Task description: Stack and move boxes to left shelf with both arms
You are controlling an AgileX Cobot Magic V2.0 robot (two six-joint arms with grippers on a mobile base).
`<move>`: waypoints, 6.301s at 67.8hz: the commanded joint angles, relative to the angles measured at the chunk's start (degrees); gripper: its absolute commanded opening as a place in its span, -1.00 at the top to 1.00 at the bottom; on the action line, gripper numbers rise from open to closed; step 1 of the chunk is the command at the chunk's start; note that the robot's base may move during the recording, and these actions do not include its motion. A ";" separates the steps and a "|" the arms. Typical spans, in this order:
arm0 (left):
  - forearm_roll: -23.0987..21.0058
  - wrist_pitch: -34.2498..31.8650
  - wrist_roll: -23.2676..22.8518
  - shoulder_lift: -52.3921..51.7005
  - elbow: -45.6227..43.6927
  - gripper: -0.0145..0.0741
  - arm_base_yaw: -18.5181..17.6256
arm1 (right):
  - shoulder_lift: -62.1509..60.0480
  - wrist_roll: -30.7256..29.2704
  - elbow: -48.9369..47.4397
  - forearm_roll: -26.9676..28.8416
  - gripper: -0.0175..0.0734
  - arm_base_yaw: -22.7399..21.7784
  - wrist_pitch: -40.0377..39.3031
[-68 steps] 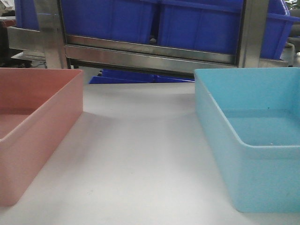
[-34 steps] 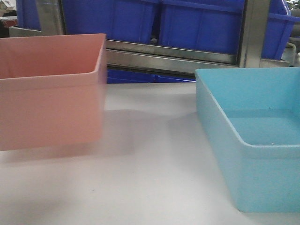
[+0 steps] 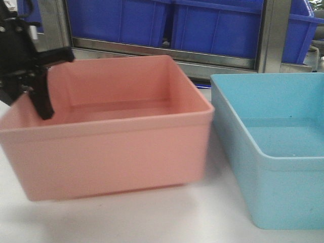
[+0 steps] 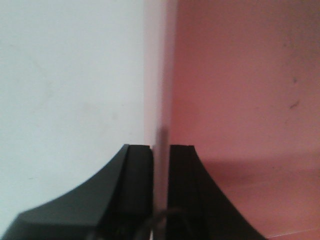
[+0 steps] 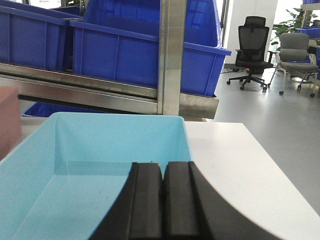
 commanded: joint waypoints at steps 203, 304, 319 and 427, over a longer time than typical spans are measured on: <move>7.69 -56.63 14.67 -79.00 52.01 0.70 -0.73 | -0.23 0.08 -0.21 0.04 0.49 -0.17 -6.57; 7.69 -56.72 14.67 -82.72 52.01 0.70 -0.73 | 70.36 -3.03 -58.55 1.82 -0.30 -1.43 47.08; 7.69 -56.72 14.67 -82.72 52.01 0.70 -0.73 | 81.70 -8.59 -69.89 3.57 -0.47 -7.01 53.38; 7.59 -56.72 14.67 -82.72 52.01 0.70 -0.73 | 89.60 -16.83 -78.91 19.61 0.49 -19.07 57.35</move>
